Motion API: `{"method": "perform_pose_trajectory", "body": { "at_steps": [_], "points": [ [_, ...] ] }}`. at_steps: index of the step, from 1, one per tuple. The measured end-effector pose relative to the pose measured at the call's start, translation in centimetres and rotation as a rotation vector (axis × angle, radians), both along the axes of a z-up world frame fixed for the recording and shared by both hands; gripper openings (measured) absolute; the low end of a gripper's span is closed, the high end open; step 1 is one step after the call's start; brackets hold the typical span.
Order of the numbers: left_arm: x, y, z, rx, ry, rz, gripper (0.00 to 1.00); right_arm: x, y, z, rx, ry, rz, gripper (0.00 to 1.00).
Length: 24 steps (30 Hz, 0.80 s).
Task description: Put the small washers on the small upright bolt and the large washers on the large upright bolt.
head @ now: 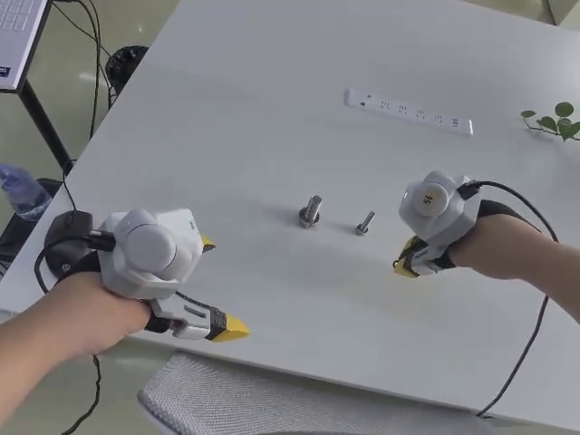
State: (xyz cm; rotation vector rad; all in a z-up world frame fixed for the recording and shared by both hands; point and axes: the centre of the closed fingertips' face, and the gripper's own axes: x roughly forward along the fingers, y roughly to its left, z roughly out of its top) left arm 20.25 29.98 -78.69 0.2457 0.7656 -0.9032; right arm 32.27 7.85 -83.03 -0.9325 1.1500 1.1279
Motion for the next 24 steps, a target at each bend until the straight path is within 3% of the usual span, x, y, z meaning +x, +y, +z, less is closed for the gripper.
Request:
{"method": "perform_pose_trajectory", "body": {
  "at_steps": [15,24],
  "points": [
    [0.2,0.4,0.0,-0.001,-0.009,0.017,0.82,3.4,0.9,1.8,0.019,-0.043,-0.01,0.12],
    [0.6,0.5,-0.1,-0.001,-0.019,0.029,0.86,4.0,2.4,2.8,0.034,-0.056,-0.007,0.12]
  ]
}}
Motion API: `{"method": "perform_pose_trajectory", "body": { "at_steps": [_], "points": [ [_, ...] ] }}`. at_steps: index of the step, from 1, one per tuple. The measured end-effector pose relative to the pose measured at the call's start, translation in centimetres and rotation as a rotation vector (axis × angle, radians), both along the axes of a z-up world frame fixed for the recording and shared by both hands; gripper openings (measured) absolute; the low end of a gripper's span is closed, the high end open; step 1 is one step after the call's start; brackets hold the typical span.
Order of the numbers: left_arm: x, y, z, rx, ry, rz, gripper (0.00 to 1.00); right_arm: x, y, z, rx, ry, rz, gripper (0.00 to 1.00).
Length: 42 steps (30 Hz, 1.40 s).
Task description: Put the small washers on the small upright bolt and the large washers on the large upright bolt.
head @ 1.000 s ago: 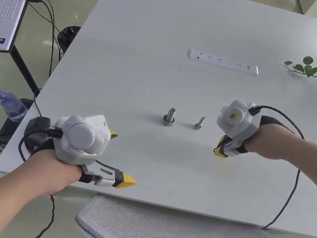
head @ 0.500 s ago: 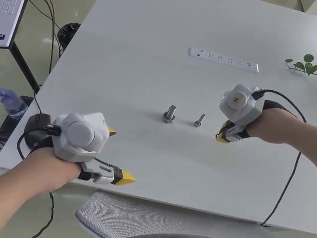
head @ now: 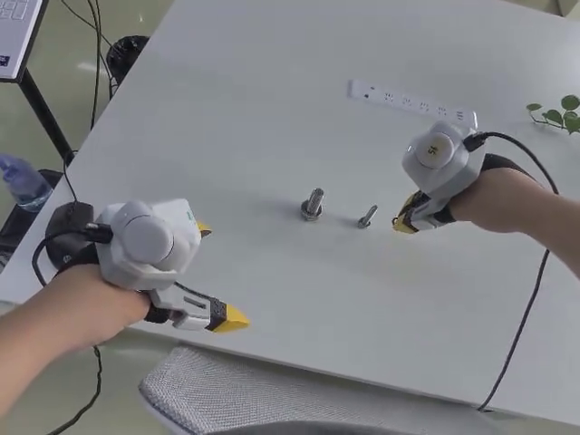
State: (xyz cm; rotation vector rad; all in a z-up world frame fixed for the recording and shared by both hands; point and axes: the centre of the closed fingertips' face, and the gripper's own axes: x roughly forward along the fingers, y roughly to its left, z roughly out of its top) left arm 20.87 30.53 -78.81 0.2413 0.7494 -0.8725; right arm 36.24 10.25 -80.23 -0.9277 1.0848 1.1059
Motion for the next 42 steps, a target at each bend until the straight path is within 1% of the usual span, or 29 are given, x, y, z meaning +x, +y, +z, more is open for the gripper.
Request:
{"method": "perform_pose_trajectory", "body": {
  "at_steps": [6,7,8,14,18,20,21,23,29,34,42],
  "points": [
    [0.4,0.1,-0.2,-0.001,0.002,0.008,0.86,0.8,1.1,0.5,0.016,-0.011,0.006,0.12],
    [0.5,0.1,-0.2,-0.001,0.003,0.008,0.86,1.4,1.2,0.3,0.019,-0.011,0.006,0.12],
    [0.5,0.0,-0.2,-0.001,0.003,0.008,0.87,1.5,1.4,0.3,0.021,-0.012,0.007,0.12],
    [1.0,0.0,-0.2,-0.007,-0.007,0.022,0.91,1.9,2.3,0.3,0.027,-0.013,0.022,0.12],
    [1.3,0.2,-0.3,-0.007,-0.006,0.027,0.93,2.0,2.7,0.4,0.035,-0.014,0.027,0.12],
    [1.4,0.2,-0.4,-0.011,-0.003,0.029,0.93,2.0,3.0,0.3,0.038,-0.008,0.028,0.12],
    [1.5,0.2,-0.4,-0.013,-0.001,0.027,0.93,2.4,3.0,-0.1,0.035,-0.006,0.033,0.12],
    [1.5,0.3,-0.4,-0.013,0.0,0.027,0.93,2.6,3.1,-0.4,0.03,-0.003,0.037,0.12],
    [1.3,0.6,-0.8,-0.007,0.013,0.019,0.9,2.7,3.2,-0.9,0.024,0.004,0.043,0.12],
    [1.4,0.6,-1.0,-0.007,0.021,0.018,0.89,2.6,3.2,-1.1,0.019,0.009,0.049,0.12],
    [1.3,0.7,-1.1,-0.007,0.026,0.017,0.87,2.5,3.4,-1.4,0.011,0.01,0.059,0.12]
  ]
}}
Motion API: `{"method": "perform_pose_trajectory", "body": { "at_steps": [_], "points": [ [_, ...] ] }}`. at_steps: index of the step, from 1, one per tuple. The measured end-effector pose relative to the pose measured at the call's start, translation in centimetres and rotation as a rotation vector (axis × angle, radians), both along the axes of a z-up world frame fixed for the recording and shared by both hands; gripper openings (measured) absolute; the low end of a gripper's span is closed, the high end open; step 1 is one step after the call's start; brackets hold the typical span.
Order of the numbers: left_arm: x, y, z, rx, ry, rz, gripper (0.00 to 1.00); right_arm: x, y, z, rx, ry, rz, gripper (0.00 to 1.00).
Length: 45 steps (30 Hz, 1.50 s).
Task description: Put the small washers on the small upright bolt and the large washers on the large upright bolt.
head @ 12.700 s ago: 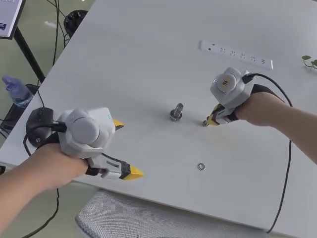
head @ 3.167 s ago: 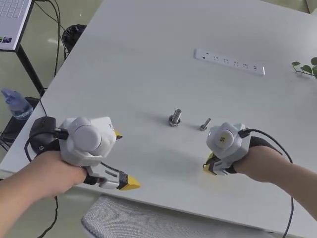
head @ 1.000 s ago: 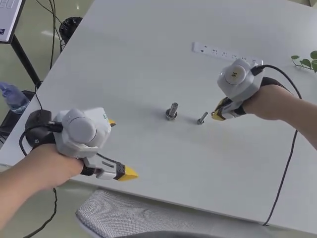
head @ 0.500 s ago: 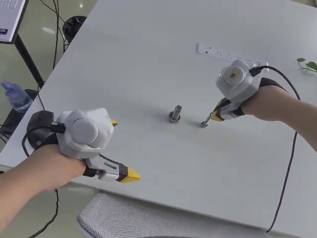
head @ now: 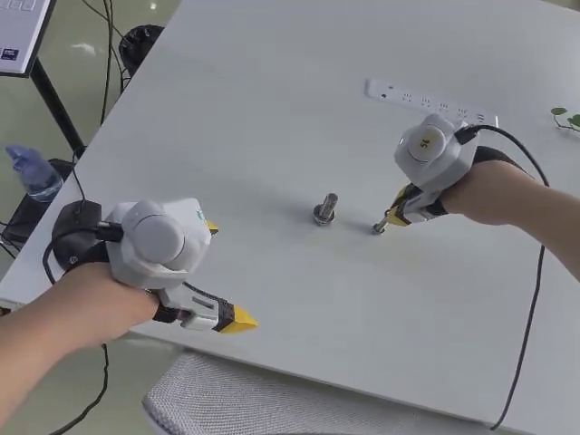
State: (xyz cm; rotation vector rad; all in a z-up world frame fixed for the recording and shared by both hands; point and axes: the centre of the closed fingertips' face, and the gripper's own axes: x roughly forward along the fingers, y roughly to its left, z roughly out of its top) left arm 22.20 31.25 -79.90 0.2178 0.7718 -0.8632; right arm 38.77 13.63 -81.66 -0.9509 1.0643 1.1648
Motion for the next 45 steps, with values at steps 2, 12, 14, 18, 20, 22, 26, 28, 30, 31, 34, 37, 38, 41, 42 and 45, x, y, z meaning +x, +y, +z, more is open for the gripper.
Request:
{"method": "perform_pose_trajectory", "body": {
  "at_steps": [2,12,14,18,20,22,26,28,30,31,34,37,38,41,42,45],
  "points": [
    [-0.1,0.0,0.0,0.001,0.003,0.0,0.86,0.0,0.0,-0.1,-0.002,0.001,0.001,0.12],
    [-0.3,-0.2,-0.4,0.0,0.019,-0.006,0.84,0.0,0.0,-0.6,-0.008,0.001,0.01,0.12],
    [-0.2,-0.1,-0.4,-0.004,0.018,-0.003,0.84,0.0,-0.1,-0.8,-0.012,-0.001,0.014,0.12],
    [-0.3,-0.1,-0.7,-0.006,0.023,-0.002,0.84,-0.1,-0.2,-1.2,-0.021,-0.005,0.034,0.12],
    [-0.3,0.0,-0.8,-0.006,0.028,-0.002,0.84,-0.2,-0.3,-1.3,-0.023,-0.001,0.036,0.12],
    [-0.4,0.0,-0.9,-0.001,0.03,-0.006,0.84,-0.1,-0.2,-1.4,-0.018,-0.004,0.037,0.12],
    [-0.4,0.1,-0.9,-0.001,0.036,-0.007,0.83,0.1,-0.3,-1.9,-0.019,0.0,0.04,0.12],
    [-0.3,0.1,-0.9,-0.002,0.038,-0.009,0.83,0.1,-0.4,-2.1,-0.02,0.002,0.041,0.12],
    [-0.3,0.2,-1.0,0.0,0.04,-0.009,0.83,0.0,-0.4,-2.2,-0.021,0.004,0.041,0.12],
    [-0.2,0.2,-1.0,0.0,0.041,-0.009,0.83,0.0,-0.4,-2.4,-0.024,0.006,0.047,0.12],
    [-0.1,0.1,-0.9,-0.004,0.042,-0.009,0.82,-0.1,-0.5,-2.8,-0.027,0.004,0.062,0.12],
    [0.0,0.1,-0.8,-0.003,0.042,-0.013,0.82,-0.2,-0.5,-3.1,-0.026,0.012,0.065,0.12],
    [0.0,0.1,-0.9,-0.003,0.044,-0.013,0.82,-0.2,-0.5,-3.3,-0.027,0.012,0.066,0.12],
    [0.0,0.1,-1.0,-0.002,0.049,-0.015,0.82,0.0,-0.6,-3.9,-0.026,0.021,0.073,0.12],
    [0.0,0.1,-1.0,-0.003,0.049,-0.015,0.82,0.0,-0.6,-3.9,-0.028,0.023,0.075,0.12],
    [0.0,0.2,-1.1,0.0,0.053,-0.016,0.82,-0.1,-0.6,-4.2,-0.03,0.028,0.073,0.12]
  ]
}}
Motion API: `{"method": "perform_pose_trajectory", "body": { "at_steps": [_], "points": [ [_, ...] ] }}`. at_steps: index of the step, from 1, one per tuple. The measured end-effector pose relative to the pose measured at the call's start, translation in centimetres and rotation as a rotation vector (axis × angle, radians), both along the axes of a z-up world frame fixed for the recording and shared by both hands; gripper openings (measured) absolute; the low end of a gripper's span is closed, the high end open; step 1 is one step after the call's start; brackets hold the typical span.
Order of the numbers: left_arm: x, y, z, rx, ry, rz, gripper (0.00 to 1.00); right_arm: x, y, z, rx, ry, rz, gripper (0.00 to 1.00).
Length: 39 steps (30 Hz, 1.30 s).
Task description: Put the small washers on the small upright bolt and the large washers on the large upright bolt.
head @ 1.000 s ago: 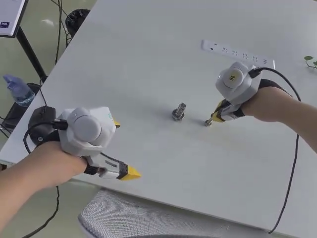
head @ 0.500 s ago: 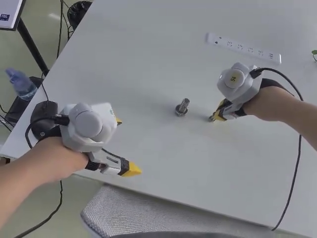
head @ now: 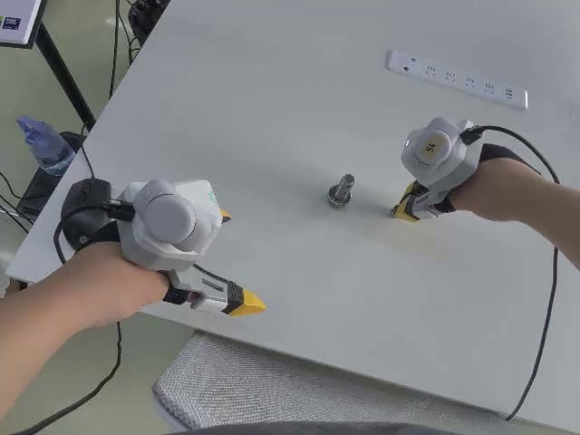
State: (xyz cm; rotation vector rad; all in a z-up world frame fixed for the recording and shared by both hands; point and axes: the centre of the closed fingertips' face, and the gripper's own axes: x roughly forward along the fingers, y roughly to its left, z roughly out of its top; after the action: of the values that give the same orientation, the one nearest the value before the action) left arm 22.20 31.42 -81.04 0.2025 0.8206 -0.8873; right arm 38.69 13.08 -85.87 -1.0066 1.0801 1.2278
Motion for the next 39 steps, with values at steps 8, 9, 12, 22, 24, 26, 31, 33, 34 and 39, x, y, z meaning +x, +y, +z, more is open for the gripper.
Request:
{"method": "perform_pose_trajectory", "body": {
  "at_steps": [8,9,12,22,24,26,31,33,34,39],
  "points": [
    [0.02,0.2,-0.24,0.004,0.007,-0.005,0.8,0.05,0.22,0.02,0.005,0.0,0.007,0.13],
    [0.03,0.13,-0.19,0.002,0.006,-0.004,0.8,0.04,0.24,0.01,0.005,-0.001,0.008,0.13],
    [0.02,-0.13,-0.14,0.0,0.007,-0.005,0.8,0.03,0.27,-0.01,0.006,-0.003,0.009,0.13],
    [-0.44,-0.5,-0.24,0.001,0.022,-0.015,0.79,0.01,0.32,-0.05,0.006,-0.005,0.003,0.13],
    [-0.46,-0.47,-0.22,0.004,0.019,-0.018,0.79,0.0,0.3,-0.06,0.007,-0.004,0.009,0.13],
    [-0.42,-0.48,-0.16,-0.001,0.019,-0.013,0.79,-0.06,0.29,-0.1,0.008,0.001,0.009,0.16],
    [-0.48,-0.5,-0.18,0.004,0.017,-0.015,0.79,-0.13,0.19,-0.12,0.011,0.003,0.012,0.22],
    [-0.45,-0.58,-0.11,0.001,0.014,-0.014,0.79,-0.11,0.35,0.07,0.025,0.005,0.01,0.25],
    [-0.46,-0.59,-0.09,0.002,0.013,-0.015,0.79,-0.02,0.32,0.11,0.024,-0.001,0.017,0.26],
    [-0.39,-0.63,0.03,0.002,0.007,-0.017,0.79,0.08,0.21,0.52,0.028,-0.001,0.011,0.26]
  ]
}}
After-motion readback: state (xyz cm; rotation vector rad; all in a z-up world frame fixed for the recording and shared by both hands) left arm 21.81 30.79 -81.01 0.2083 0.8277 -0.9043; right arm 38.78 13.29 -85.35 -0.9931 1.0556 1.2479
